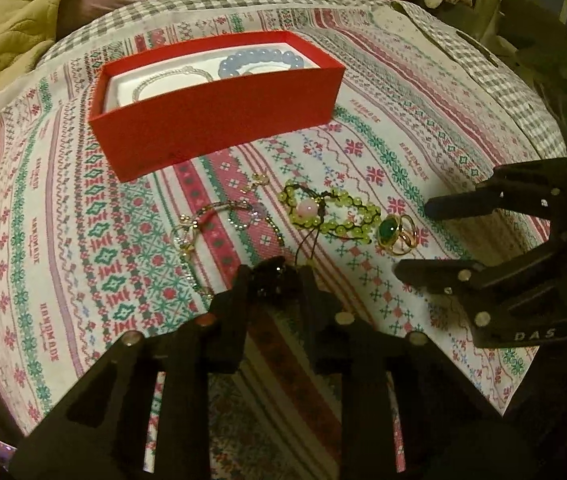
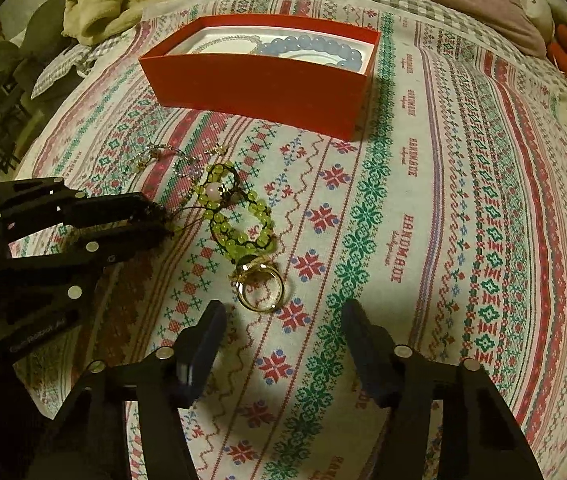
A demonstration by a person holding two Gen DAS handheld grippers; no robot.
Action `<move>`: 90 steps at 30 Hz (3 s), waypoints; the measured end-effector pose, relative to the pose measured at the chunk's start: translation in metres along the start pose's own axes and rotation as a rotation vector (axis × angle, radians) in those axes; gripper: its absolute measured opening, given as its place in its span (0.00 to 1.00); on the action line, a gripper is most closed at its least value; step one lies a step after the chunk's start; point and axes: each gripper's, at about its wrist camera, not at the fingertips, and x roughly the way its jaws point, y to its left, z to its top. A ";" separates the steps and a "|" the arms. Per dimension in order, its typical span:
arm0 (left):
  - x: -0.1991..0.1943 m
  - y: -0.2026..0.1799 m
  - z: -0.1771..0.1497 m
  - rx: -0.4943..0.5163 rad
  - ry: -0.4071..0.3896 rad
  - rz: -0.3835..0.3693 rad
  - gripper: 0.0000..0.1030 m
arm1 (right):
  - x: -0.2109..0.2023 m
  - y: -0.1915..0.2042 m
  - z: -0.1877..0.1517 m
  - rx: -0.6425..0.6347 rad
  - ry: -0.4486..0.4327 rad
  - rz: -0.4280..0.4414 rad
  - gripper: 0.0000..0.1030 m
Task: Organize jewelry
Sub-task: 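Grasp the black ring with left tool while right tool grasps gold ring, then place the black ring and gold ring into the red box, open both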
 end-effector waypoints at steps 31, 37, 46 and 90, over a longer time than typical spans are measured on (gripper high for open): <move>-0.019 0.014 0.004 -0.113 0.029 0.045 0.25 | -0.010 0.009 0.021 0.011 -0.029 0.009 0.27; -0.030 0.016 0.016 -0.140 0.001 0.044 0.25 | -0.027 0.003 0.025 0.025 -0.066 0.020 0.27; -0.039 0.024 0.035 -0.188 -0.046 0.040 0.25 | -0.048 -0.009 0.048 0.073 -0.131 0.024 0.27; 0.019 0.069 0.111 -0.212 -0.074 0.112 0.25 | -0.008 -0.043 0.132 0.194 -0.230 -0.016 0.27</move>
